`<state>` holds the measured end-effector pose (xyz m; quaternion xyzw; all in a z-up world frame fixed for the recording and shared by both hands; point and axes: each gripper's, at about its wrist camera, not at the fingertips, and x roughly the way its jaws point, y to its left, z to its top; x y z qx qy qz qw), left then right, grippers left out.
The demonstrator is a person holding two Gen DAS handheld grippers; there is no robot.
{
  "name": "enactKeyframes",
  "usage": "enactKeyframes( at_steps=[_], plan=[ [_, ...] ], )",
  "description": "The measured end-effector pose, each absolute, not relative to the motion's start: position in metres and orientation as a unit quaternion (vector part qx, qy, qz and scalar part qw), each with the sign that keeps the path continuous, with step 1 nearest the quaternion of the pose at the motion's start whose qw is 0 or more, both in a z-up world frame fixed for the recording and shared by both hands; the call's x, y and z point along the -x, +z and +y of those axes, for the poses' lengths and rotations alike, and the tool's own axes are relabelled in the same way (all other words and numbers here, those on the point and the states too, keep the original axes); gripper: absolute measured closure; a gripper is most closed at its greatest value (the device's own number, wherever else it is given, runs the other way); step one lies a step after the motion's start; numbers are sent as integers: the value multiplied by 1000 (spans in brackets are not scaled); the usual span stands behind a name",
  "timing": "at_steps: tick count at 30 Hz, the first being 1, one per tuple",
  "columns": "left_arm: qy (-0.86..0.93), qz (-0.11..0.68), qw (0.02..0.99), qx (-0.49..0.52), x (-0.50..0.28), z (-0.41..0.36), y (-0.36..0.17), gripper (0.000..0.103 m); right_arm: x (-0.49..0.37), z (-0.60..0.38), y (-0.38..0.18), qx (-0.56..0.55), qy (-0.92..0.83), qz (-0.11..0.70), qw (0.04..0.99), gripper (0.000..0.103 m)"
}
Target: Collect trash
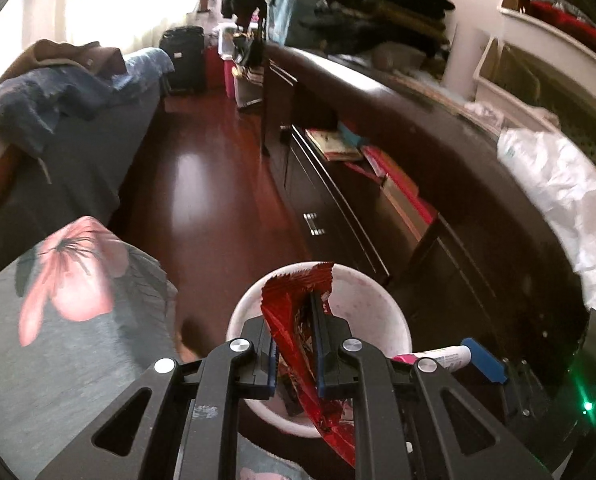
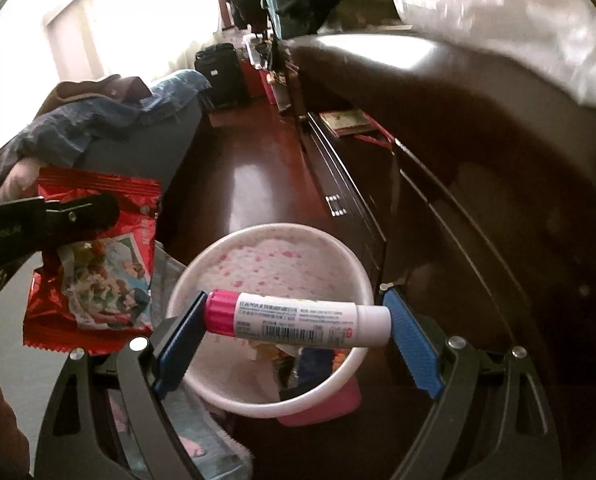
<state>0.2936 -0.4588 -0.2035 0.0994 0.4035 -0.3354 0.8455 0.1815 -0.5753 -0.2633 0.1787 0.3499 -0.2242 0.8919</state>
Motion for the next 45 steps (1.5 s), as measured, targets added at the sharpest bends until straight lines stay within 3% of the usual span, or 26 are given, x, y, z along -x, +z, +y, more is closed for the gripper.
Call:
enactKeyframes(
  at_steps=[13, 15, 20, 23, 35, 39, 45],
  plan=[
    [-313, 437, 830, -148, -323, -487, -255, 88, -213, -586, -303, -160, -245, 375, 880, 15],
    [-311, 438, 830, -149, -325, -487, -257, 83, -217, -585, -305, -154, -248, 377, 879, 15],
    [-305, 430, 837, -148, -326, -489, -255, 45, -219, -587, -307, -153, -251, 380, 877, 14],
    [-299, 415, 847, -146, -324, -486, -248, 28, -217, -586, -306, -150, -255, 378, 877, 14],
    [-271, 373, 883, -88, -288, -413, -188, 5, -177, -536, -256, -142, -233, 352, 895, 11],
    [-232, 332, 912, -70, -258, -357, -154, 4, -159, -481, -220, -102, -209, 323, 917, 4],
    [-153, 302, 941, -28, -223, -257, -115, 4, -140, -404, -179, -58, -164, 295, 939, 4]
  ],
)
